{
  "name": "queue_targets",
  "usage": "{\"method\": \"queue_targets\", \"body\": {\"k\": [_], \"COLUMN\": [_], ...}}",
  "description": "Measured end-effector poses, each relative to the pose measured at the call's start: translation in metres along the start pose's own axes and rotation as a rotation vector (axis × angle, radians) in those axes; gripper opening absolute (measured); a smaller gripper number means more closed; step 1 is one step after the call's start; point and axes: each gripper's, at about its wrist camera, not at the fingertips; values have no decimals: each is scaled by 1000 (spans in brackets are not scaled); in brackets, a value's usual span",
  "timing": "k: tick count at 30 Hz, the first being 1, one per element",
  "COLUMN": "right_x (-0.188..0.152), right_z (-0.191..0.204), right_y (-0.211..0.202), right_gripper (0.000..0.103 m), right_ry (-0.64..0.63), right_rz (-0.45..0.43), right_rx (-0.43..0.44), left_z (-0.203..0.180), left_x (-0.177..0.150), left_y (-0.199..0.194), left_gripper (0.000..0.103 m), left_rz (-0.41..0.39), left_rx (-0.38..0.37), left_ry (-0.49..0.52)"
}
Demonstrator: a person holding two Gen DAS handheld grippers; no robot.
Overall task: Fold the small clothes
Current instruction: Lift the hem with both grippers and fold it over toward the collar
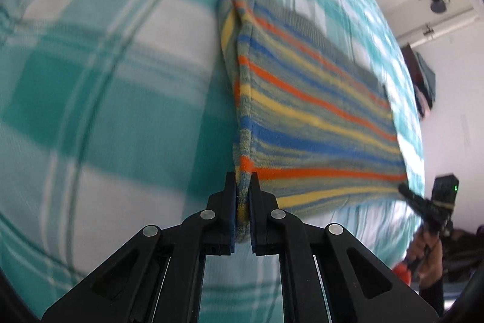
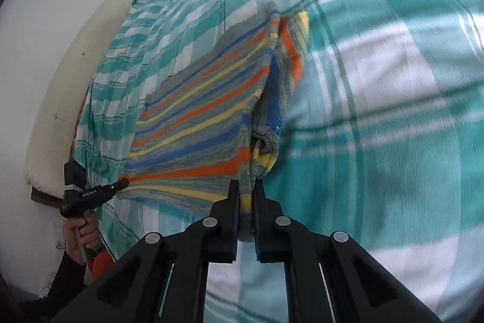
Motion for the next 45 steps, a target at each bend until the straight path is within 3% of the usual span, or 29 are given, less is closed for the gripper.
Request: {"method": "queue_targets", "body": {"k": [3,4,6,8,9,11,13,14,15,16,19,24,27,29,30,31,32,36,45], "right_x": [-19,-23,-25,-24,-22,-16,-5,0,8,15,32,42,38,32,30,30,31,43,50], "right_z": [-14,-17,-13,9,24,56,88,102,120,137,188,255,279,279,274,270,266,256,266], "right_y": [3,5,1,-9,-12,-11,4,15,32,51,123,259,334,377,389,394,394,366,350], "right_gripper": [11,22,30,41,41,41,41,41,41,42,57,59,59,58,44,18,10,9,9], "right_ry": [16,19,17,-59,-112,-205,-269,-290,-320,-349,-428,-544,-604,-639,-646,-651,-655,-588,-603], "right_rz": [36,47,47,22,18,17,39,61,92,117,202,318,376,425,436,438,414,349,344], "right_rx": [-28,-71,-107,-264,-333,-380,-352,-337,-314,-295,-257,-255,-346,-472,-529,-569,-609,-528,-461], "left_z": [9,13,21,22,19,12,5,2,1,1,8,6,7,7,7,6,5,0,-11], "left_x": [-16,-17,-26,-35,-37,-36,-33,-33,-34,-36,-43,-50,-50,-49,-49,-50,-50,-51,-54], "left_y": [7,4,-4,-10,-10,-5,1,3,6,10,12,10,11,12,11,10,9,8,5], "left_gripper": [22,24,46,59,60,61,60,49,14,11,10,10,10,10,10,10,10,10,10], "left_rz": [-33,-47,-83,-131,-144,-155,-162,-174,-176,-156,-167,-195,-192,-192,-194,-197,-200,-207,-204], "left_rx": [22,-1,-34,-46,-43,-40,-49,-50,-46,-49,-75,-63,-66,-69,-64,-57,-50,-23,20], "left_ry": [-32,-64,-139,-176,-177,-164,-166,-171,-171,-173,-212,-219,-222,-223,-218,-209,-199,-188,-178]}}
Point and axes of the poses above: each gripper's, at about its wrist camera, not at the fingertips, and y roughly the way its jaws point, z to its left, x to its top, and after that the axes turned 12 degrees about x, right-handed
